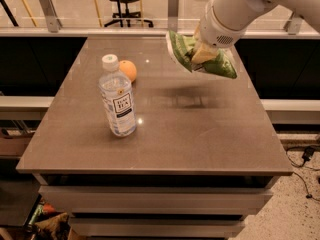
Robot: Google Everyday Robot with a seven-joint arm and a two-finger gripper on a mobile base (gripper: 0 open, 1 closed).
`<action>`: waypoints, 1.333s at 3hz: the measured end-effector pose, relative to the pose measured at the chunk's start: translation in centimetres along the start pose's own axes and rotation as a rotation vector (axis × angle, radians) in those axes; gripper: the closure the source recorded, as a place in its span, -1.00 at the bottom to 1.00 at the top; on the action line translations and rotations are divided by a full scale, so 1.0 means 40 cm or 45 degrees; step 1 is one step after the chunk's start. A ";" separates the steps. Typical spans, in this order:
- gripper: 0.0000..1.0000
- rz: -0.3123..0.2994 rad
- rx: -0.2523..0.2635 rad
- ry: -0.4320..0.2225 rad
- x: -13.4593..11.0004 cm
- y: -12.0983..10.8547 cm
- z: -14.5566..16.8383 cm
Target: Move green jalapeno chip bag near blue plastic bottle
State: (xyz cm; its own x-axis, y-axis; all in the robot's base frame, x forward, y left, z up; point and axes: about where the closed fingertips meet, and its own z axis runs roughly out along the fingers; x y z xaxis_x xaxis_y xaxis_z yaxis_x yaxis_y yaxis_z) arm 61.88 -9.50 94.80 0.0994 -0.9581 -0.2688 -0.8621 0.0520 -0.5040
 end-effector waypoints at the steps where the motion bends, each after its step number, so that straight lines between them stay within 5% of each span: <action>1: 1.00 0.056 0.010 -0.008 -0.006 0.064 -0.015; 4: 1.00 0.131 -0.050 -0.080 -0.063 0.248 0.021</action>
Offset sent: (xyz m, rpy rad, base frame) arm -0.0806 0.0260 -0.0363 0.0988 0.0425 -0.0451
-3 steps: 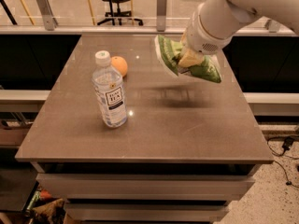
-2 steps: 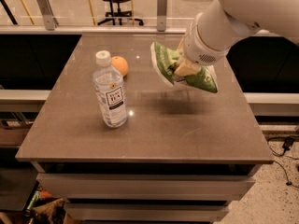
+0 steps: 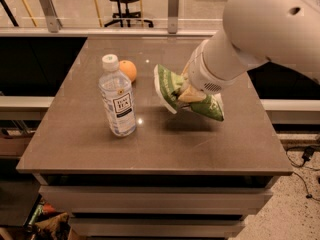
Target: Move green jalapeno chip bag near blue plastic bottle
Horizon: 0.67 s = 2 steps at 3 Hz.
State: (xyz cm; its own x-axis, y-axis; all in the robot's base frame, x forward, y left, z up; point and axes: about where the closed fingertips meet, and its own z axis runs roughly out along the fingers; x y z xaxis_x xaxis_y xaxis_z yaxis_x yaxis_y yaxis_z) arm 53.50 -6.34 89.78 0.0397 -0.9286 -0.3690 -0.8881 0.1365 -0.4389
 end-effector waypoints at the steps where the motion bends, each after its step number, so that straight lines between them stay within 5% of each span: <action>1: 1.00 0.011 -0.072 -0.022 -0.004 0.042 0.036; 2: 0.62 -0.006 -0.188 -0.057 -0.013 0.077 0.077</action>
Offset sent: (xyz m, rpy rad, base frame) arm -0.0199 0.0293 -0.0612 0.0486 0.2354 0.1500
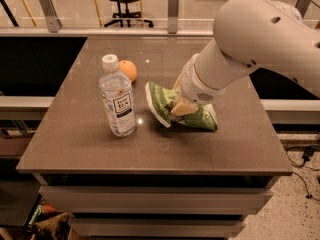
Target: Move green jalapeno chip bag near blue plastic bottle
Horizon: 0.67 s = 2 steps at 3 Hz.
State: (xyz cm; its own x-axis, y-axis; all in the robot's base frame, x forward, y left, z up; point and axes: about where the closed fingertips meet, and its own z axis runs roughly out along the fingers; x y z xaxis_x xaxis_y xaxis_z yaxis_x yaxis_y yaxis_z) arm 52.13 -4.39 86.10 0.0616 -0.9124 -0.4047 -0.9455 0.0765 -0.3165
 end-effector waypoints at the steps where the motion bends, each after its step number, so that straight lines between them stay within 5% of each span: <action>1: 0.17 -0.002 -0.005 0.001 -0.001 0.003 0.001; 2: -0.28 -0.005 -0.006 0.001 -0.003 0.005 0.002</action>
Offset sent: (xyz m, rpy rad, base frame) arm -0.0011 0.0005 -0.0010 -0.0014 0.0040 0.0031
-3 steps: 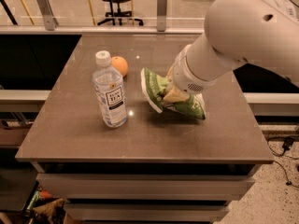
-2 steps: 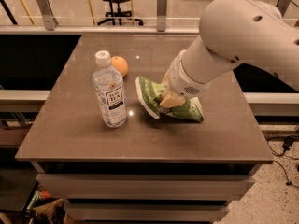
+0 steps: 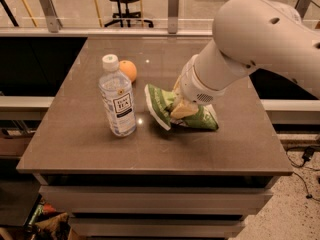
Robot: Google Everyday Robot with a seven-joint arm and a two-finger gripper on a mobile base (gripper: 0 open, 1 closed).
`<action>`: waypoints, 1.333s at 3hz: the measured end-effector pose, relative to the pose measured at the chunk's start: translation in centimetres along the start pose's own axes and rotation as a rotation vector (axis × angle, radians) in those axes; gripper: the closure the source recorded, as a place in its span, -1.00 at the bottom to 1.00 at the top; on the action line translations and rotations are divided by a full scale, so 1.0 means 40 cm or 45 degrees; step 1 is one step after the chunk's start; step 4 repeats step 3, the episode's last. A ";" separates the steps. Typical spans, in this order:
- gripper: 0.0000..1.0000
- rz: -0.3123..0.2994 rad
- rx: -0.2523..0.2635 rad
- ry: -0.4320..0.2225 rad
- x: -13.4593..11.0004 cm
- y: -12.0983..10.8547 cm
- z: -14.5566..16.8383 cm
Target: Move green jalapeno chip bag near blue plastic bottle
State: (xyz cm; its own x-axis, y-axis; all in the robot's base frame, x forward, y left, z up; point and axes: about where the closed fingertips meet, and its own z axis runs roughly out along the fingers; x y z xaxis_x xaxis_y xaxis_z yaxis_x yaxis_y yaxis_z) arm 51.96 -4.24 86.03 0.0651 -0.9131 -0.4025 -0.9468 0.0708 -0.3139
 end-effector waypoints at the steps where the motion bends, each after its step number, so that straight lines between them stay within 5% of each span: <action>1: -0.76 -0.003 -0.001 0.000 -0.002 0.002 0.000; 2: -1.00 -0.005 -0.001 0.001 -0.004 0.003 0.000; 4: -1.00 -0.005 -0.001 0.001 -0.004 0.003 0.000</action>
Offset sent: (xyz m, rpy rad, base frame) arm -0.0006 0.0008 0.0001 -0.0010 -0.0003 0.0018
